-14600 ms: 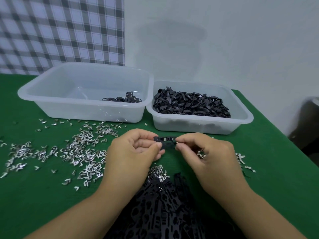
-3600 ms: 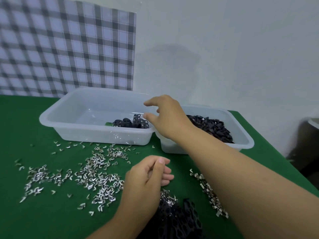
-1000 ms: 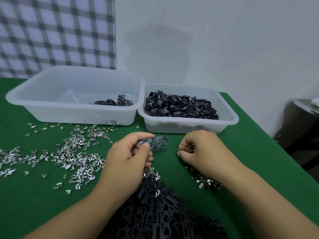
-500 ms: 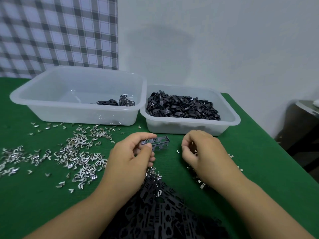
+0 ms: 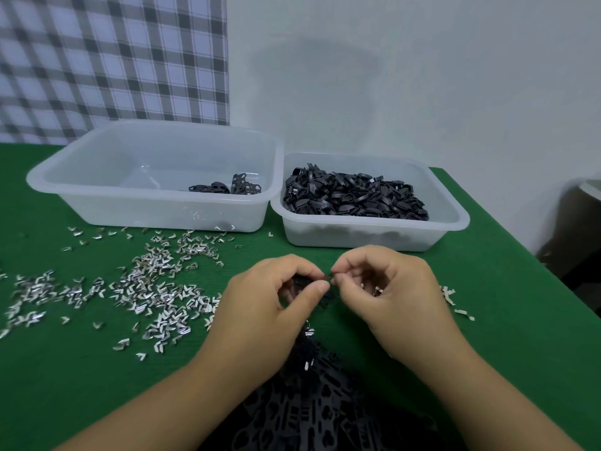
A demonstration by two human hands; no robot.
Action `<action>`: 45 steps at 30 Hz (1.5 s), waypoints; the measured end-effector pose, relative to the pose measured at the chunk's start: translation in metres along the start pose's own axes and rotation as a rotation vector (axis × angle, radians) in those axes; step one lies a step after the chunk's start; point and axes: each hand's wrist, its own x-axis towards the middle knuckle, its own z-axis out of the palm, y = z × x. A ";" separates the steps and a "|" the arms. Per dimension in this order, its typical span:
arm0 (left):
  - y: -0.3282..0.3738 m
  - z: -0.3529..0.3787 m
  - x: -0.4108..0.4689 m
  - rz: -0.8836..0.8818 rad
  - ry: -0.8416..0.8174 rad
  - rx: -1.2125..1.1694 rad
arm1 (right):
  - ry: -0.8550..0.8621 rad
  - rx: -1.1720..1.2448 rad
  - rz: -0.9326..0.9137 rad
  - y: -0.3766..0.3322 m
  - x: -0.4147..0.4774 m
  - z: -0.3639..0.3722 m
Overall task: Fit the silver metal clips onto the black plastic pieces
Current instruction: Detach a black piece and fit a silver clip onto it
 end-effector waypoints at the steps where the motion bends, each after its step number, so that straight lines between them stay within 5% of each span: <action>1: 0.000 0.000 0.000 0.010 0.000 0.008 | -0.009 -0.005 -0.015 -0.001 -0.001 0.001; 13: -0.003 0.001 0.003 -0.037 0.022 -0.177 | -0.003 0.123 0.030 -0.004 -0.002 0.003; 22: -0.002 0.002 0.001 -0.031 -0.025 -0.095 | -0.015 0.297 0.064 -0.004 -0.003 0.007; 36: 0.001 0.001 0.001 -0.010 0.035 -0.028 | -0.018 -0.202 -0.158 -0.001 -0.004 0.008; 45: 0.001 -0.001 0.002 -0.052 0.079 -0.093 | 0.121 -0.187 -0.327 0.000 -0.005 0.009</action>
